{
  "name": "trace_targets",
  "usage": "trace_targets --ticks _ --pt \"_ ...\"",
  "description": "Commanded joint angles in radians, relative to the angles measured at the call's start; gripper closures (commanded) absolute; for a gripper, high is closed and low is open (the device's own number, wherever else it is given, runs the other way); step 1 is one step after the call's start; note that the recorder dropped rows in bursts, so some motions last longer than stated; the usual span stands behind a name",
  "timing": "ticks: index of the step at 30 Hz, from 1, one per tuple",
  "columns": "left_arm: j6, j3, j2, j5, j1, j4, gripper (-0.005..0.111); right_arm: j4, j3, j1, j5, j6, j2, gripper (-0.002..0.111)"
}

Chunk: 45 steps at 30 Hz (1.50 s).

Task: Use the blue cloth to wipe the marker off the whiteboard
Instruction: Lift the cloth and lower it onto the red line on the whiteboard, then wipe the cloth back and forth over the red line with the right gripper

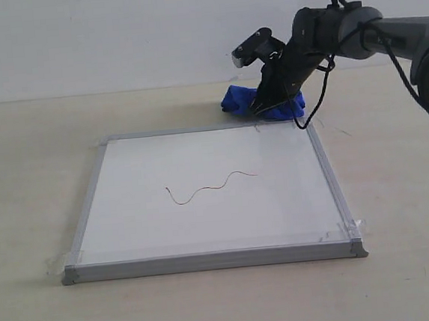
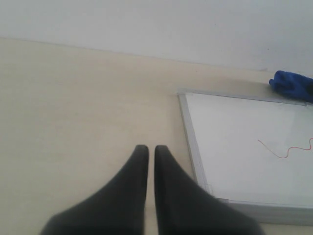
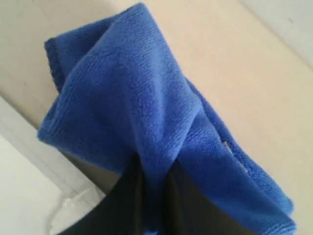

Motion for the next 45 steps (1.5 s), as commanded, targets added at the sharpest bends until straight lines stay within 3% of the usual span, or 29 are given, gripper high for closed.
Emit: trace_targets --ticks 1,8,18,22,27,45 --pt "-0.009 0.003 -0.003 -0.007 0.001 -0.003 0.102 -0.007 -0.002 -0.008 -0.005 0.053 -0.105 0.108" --pt "-0.009 0.003 -0.003 -0.007 0.001 -0.003 0.102 0.048 0.074 -0.006 0.081 0.106 -0.259 0.108" --pt "-0.009 0.003 -0.003 -0.007 0.001 -0.003 0.102 0.093 0.618 0.014 -0.179 0.102 -0.568 0.108" --pt "-0.009 0.003 -0.003 -0.007 0.001 -0.003 0.102 0.096 0.849 0.109 -0.266 0.102 -0.719 0.108" --pt "-0.009 0.003 -0.003 -0.007 0.001 -0.003 0.102 0.096 1.036 0.222 -0.434 0.136 -0.725 0.108" --pt "-0.009 0.003 -0.003 -0.007 0.001 -0.003 0.102 0.096 1.034 0.224 -0.624 0.188 -0.545 0.108"
